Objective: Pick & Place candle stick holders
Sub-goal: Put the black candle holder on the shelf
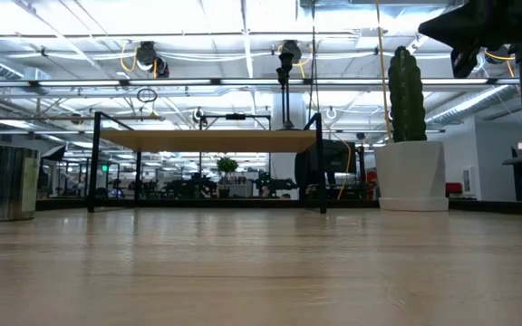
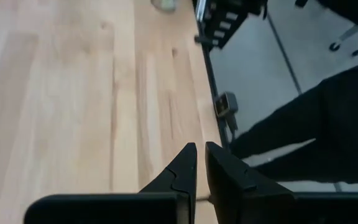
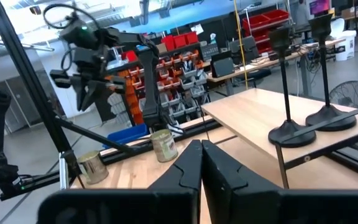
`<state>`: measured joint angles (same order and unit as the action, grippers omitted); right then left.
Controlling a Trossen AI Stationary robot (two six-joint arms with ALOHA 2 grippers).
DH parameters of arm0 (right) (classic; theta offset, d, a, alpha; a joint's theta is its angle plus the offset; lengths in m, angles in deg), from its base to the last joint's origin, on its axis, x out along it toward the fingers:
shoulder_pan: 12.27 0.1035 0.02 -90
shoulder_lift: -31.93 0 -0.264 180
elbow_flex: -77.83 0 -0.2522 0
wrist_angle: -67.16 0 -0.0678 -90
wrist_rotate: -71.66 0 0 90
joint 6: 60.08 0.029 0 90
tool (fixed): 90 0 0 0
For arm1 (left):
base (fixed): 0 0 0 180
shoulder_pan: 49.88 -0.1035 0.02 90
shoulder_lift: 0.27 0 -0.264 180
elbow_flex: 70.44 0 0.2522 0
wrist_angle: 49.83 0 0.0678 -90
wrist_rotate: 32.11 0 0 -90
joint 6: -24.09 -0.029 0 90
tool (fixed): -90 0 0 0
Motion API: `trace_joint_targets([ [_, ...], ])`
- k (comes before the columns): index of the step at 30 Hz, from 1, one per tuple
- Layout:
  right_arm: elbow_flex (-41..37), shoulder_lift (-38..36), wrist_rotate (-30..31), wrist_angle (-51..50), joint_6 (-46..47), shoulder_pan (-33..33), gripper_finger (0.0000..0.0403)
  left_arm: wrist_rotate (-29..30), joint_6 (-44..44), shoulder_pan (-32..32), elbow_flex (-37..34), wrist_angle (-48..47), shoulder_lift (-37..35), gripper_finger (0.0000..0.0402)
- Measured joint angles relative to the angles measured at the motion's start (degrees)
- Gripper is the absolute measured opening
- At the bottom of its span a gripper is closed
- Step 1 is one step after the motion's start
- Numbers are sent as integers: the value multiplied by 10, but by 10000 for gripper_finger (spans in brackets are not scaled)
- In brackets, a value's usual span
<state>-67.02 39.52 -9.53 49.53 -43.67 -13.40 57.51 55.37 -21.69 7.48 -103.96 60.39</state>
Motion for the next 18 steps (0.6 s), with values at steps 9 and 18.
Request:
trace_joint_targets([
  [9,-13,-24,0,-1,-1,0,0,-7,195,79,49,-38,82,37],
  [18,-13,-30,1,-1,1,0,0,50,363,167,49,-66,100,37],
])
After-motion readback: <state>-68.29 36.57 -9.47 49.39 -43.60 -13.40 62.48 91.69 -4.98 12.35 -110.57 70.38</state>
